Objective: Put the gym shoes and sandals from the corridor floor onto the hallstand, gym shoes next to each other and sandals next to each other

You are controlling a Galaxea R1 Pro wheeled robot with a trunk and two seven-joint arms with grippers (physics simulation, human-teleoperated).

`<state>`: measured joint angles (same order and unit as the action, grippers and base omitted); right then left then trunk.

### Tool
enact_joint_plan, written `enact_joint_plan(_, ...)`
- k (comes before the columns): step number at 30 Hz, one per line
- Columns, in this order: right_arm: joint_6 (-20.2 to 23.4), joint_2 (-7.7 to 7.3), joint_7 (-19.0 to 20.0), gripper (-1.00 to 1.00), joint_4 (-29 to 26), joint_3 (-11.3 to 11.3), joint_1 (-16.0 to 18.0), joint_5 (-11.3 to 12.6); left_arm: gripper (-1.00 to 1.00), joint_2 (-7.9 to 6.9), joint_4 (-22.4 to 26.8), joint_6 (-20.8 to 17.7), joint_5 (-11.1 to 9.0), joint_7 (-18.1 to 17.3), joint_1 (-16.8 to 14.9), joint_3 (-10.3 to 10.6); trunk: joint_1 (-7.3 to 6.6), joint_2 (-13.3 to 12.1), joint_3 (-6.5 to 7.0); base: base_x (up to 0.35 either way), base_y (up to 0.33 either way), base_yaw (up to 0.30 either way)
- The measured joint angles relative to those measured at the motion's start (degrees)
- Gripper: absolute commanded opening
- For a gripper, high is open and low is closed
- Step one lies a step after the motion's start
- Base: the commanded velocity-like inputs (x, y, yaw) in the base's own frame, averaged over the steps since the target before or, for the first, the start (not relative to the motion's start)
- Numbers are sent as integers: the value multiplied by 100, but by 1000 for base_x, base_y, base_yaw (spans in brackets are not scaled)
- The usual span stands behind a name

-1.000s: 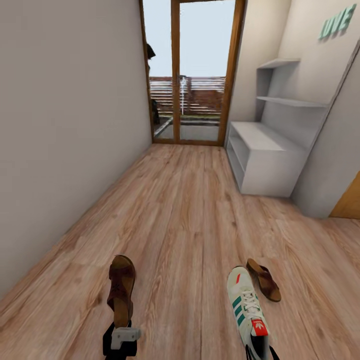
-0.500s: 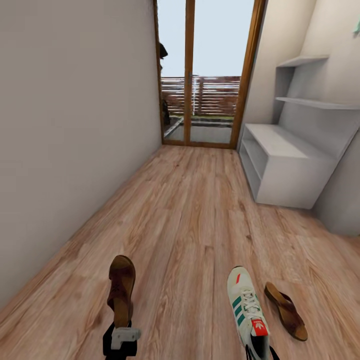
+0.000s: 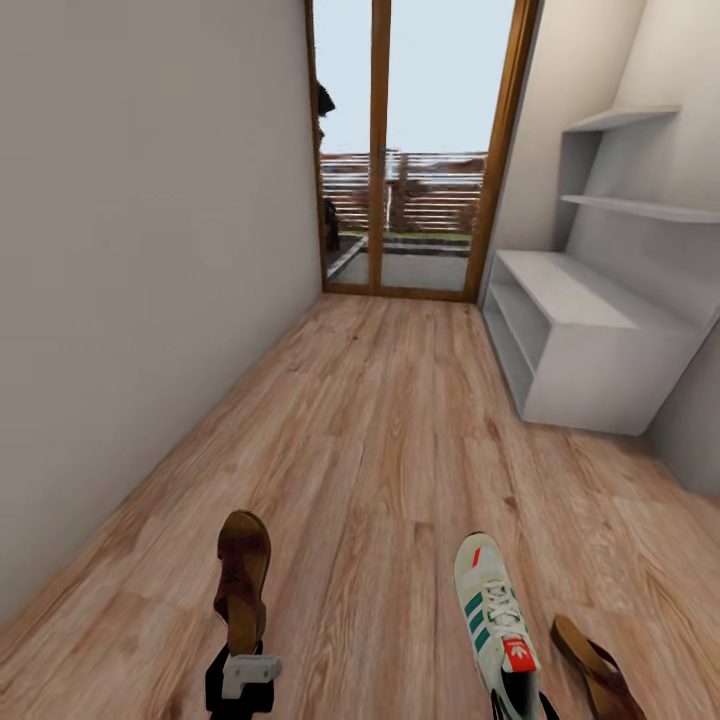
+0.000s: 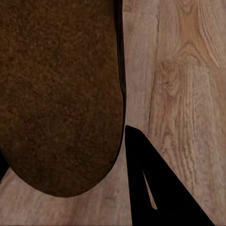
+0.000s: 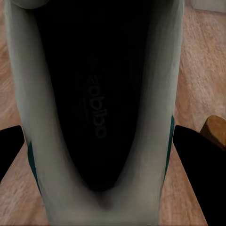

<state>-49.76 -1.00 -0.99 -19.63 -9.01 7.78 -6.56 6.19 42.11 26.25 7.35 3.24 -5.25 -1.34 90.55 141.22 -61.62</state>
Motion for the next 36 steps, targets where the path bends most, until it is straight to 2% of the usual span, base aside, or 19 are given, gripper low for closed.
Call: enact_joint_plan(36, -8, 0, 0, -100, 0, 0, 0, 0, -100, 0, -26, -1, -9, 0, 0, -1, 0, 0, 0, 339, 0, 0)
